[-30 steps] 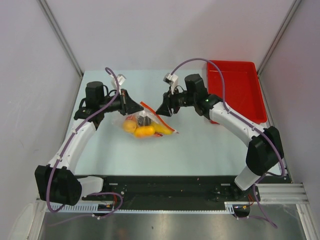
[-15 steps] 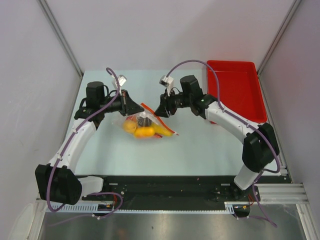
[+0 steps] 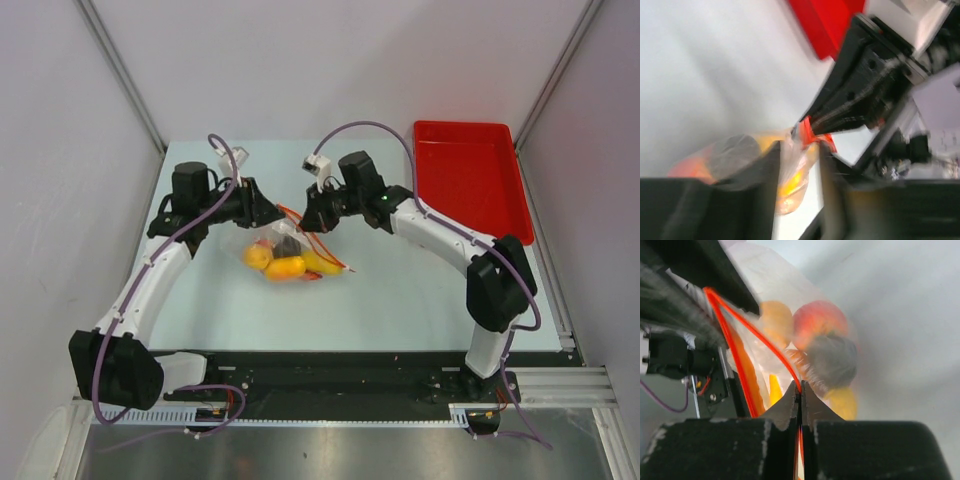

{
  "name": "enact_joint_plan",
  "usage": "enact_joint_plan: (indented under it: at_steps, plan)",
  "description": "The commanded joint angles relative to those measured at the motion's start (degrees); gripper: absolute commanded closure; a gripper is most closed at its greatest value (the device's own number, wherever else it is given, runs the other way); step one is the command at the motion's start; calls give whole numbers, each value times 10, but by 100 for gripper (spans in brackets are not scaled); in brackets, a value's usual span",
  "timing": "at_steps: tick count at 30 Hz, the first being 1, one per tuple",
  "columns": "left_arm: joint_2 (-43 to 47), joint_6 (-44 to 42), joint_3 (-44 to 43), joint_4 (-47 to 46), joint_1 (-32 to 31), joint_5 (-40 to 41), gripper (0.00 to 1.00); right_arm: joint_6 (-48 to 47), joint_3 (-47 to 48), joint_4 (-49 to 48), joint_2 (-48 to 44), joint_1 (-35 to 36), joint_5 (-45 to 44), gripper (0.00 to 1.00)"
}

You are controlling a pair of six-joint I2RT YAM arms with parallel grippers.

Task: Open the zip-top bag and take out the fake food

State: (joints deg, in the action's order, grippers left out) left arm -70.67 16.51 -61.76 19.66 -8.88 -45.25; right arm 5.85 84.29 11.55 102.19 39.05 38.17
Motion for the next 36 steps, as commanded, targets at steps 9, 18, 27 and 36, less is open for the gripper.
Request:
enact_joint_plan:
  at_steps: [9,18,27,36]
  plan:
    - [172,197,-11,150,-69,415,43,223,206,154,65,60,-255,100]
    - [234,315,11,219,-76,360,13,282,191,123,49,74,-261,100]
    - [179,316,45,137,-84,271,35,314,170,96,33,76,-240,100]
    - [131,288,15,149,-87,349,19,294,151,78,24,85,-225,100]
